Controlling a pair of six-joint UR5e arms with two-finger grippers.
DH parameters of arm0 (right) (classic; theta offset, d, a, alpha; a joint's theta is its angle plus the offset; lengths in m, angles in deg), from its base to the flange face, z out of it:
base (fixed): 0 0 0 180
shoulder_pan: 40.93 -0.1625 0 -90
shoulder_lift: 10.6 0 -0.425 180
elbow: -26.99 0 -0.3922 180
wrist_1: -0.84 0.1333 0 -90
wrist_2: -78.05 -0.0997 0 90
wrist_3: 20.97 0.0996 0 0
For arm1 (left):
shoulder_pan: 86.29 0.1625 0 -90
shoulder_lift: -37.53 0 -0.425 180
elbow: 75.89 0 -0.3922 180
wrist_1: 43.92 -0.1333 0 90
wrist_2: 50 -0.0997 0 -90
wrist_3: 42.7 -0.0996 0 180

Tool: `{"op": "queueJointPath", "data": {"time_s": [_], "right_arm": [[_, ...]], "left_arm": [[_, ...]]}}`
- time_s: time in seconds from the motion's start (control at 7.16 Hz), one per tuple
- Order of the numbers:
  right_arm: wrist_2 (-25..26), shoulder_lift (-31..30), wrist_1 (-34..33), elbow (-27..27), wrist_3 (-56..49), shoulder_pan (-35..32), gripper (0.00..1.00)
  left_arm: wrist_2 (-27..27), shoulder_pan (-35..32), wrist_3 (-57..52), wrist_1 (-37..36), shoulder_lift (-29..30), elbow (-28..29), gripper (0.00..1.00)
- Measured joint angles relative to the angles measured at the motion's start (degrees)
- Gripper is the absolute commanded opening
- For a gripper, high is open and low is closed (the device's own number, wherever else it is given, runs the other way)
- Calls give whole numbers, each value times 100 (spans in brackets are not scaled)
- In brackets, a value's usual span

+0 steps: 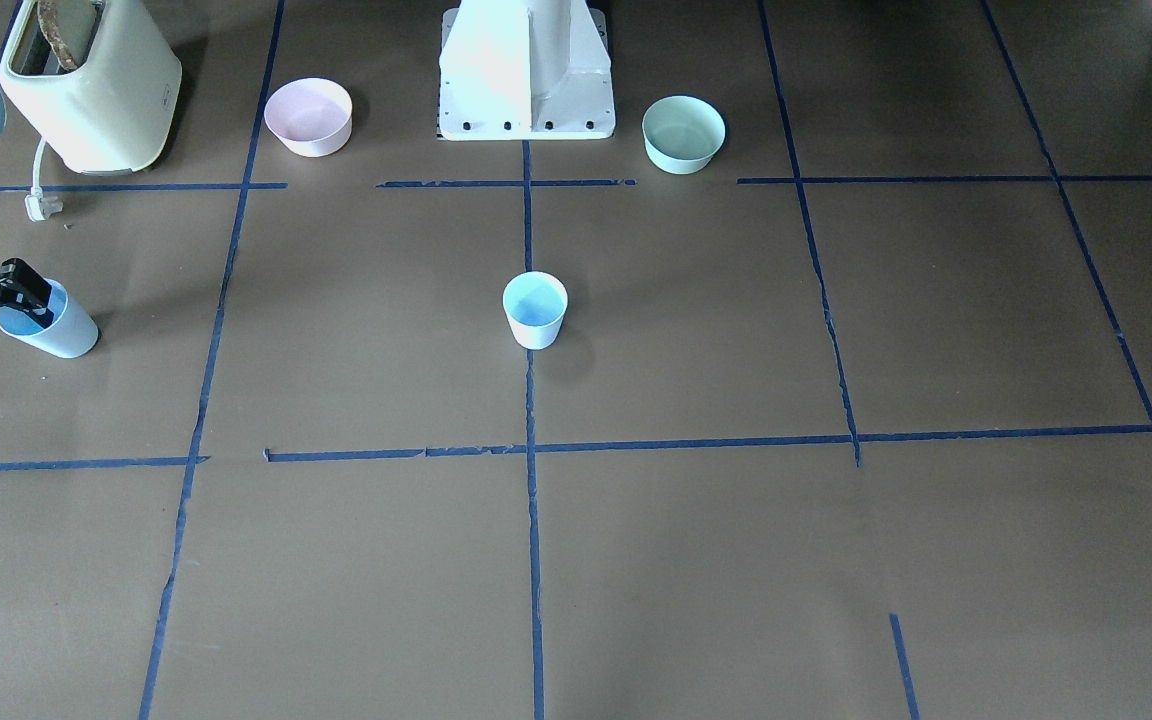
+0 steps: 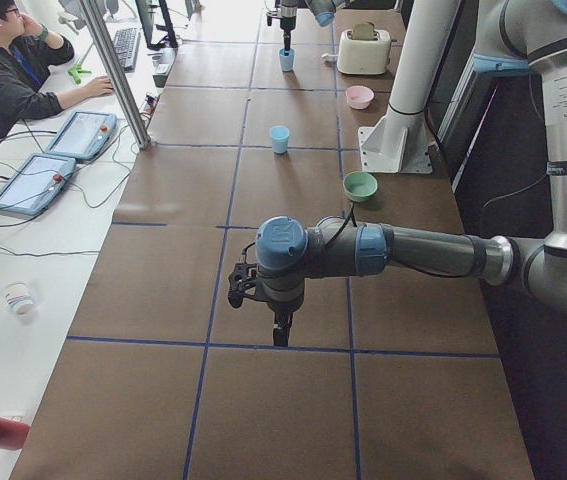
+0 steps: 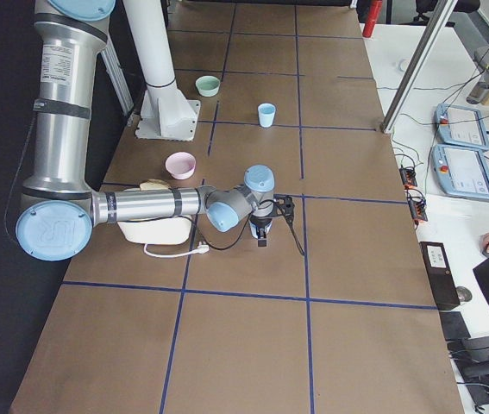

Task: Stack blue cups with both arms
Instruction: 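Carry the cup with the right gripper over the center cup and lower it in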

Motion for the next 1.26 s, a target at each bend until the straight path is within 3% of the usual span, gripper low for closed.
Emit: {"op": "queueJointPath", "data": {"time_s": [0.84, 0.98, 1.26], "right_arm": [[-139, 55, -169, -260, 7, 1, 0], [-269, 296, -657, -542, 83, 0, 0], [-307, 1658, -2383, -1049, 708, 88, 0]], "left_arm": [[2, 0, 25, 23, -1, -2, 100], [0, 0, 31, 23, 0, -2, 100], [-3, 0, 55, 17, 1, -2, 100]]}}
